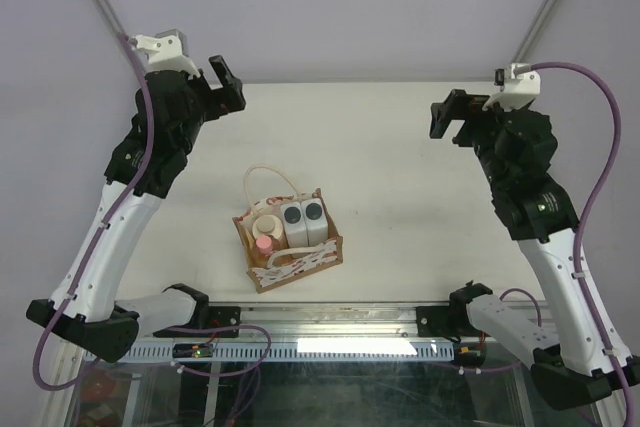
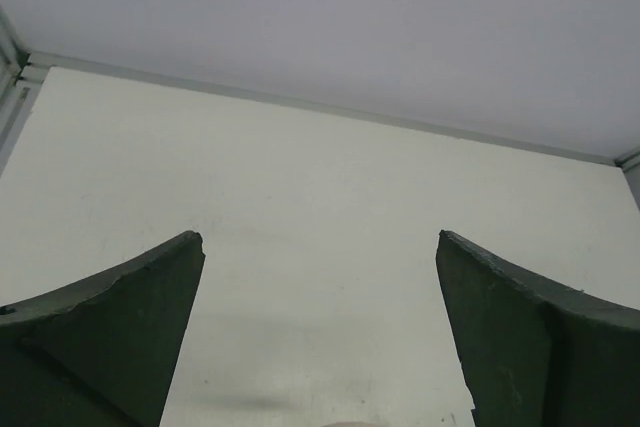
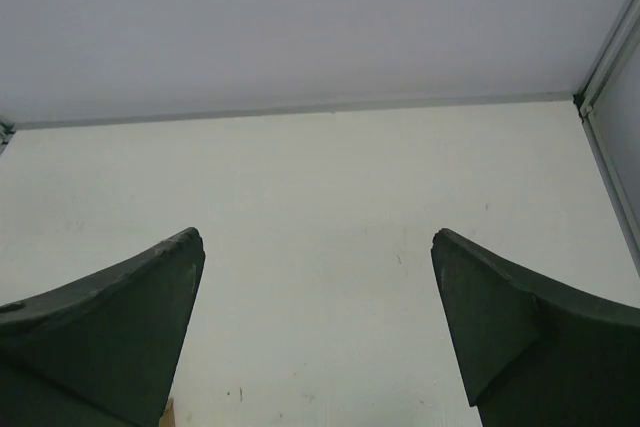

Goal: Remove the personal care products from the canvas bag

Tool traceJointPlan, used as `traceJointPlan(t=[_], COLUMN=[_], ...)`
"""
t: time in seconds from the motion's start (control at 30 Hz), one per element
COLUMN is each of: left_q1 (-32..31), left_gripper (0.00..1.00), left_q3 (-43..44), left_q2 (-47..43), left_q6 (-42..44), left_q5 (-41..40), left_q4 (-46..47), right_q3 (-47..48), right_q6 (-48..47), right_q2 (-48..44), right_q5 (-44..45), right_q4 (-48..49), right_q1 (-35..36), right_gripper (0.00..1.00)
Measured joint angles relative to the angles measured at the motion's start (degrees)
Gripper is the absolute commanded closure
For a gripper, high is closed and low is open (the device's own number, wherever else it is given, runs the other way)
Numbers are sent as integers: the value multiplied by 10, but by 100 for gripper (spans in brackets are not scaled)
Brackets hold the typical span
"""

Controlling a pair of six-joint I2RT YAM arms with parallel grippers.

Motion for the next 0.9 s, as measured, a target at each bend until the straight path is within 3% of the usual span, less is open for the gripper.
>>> traceJointPlan(t=[0.5,0.9], left_q1=[160,209], left_gripper=[1,1], left_q3=[-104,-257], left_q2=[-8,-96], left_q6=[-52,-124], left_q5=[27,201], left_q4=[-41,-77], right_q3=[-50,-78], right_q6=[35,92], right_q2=[66,108], right_q5=[-73,-238], right_q4=[-76,-117], right_q1=[-25,-31], right_gripper=[0,0])
